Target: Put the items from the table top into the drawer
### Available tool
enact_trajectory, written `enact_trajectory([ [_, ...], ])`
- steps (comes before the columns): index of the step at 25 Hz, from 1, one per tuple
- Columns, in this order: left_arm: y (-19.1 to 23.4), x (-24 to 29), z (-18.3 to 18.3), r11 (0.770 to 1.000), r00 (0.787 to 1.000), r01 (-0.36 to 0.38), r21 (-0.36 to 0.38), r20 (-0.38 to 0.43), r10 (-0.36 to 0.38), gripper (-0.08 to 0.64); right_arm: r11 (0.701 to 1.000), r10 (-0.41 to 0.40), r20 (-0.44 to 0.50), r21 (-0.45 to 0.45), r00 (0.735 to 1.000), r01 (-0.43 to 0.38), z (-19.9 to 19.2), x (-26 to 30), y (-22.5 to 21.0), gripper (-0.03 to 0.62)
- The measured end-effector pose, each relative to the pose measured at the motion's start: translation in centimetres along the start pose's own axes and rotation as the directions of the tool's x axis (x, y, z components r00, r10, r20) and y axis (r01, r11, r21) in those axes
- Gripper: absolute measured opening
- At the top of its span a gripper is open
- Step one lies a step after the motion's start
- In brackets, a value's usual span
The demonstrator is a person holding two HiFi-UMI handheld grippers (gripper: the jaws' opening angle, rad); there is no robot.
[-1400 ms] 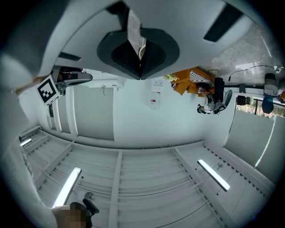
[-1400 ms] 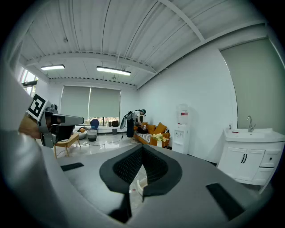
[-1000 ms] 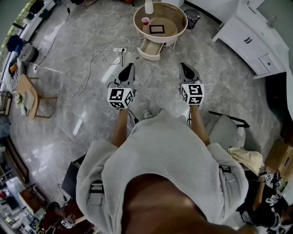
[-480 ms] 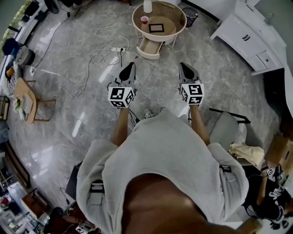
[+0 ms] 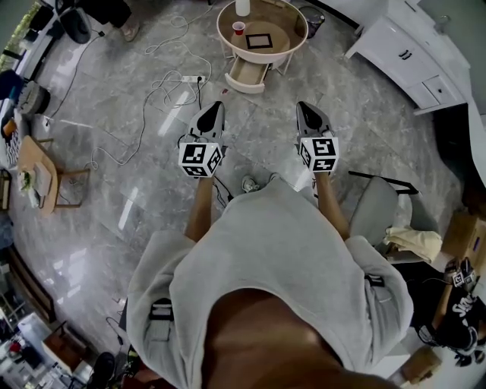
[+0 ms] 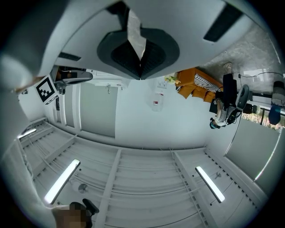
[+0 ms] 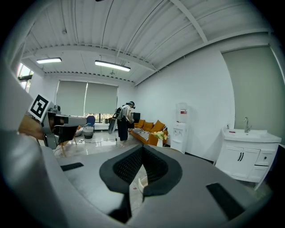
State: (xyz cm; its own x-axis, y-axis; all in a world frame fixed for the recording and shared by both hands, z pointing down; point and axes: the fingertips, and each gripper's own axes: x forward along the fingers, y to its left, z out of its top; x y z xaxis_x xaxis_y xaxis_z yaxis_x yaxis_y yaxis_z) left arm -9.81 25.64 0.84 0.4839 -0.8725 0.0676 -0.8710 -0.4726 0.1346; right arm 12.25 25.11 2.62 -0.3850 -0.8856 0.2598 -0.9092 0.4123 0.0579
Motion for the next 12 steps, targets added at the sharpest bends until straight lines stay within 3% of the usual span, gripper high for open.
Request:
enact_trajectory([
  [12, 1.4, 0.3, -1.1, 0.999, 0.999, 0.044, -0.004, -0.024, -0.044, 0.015, 0.999, -0.038, -0.019, 0.011, 0.999, 0.039, -1.0, 0.7, 0.9, 0.023],
])
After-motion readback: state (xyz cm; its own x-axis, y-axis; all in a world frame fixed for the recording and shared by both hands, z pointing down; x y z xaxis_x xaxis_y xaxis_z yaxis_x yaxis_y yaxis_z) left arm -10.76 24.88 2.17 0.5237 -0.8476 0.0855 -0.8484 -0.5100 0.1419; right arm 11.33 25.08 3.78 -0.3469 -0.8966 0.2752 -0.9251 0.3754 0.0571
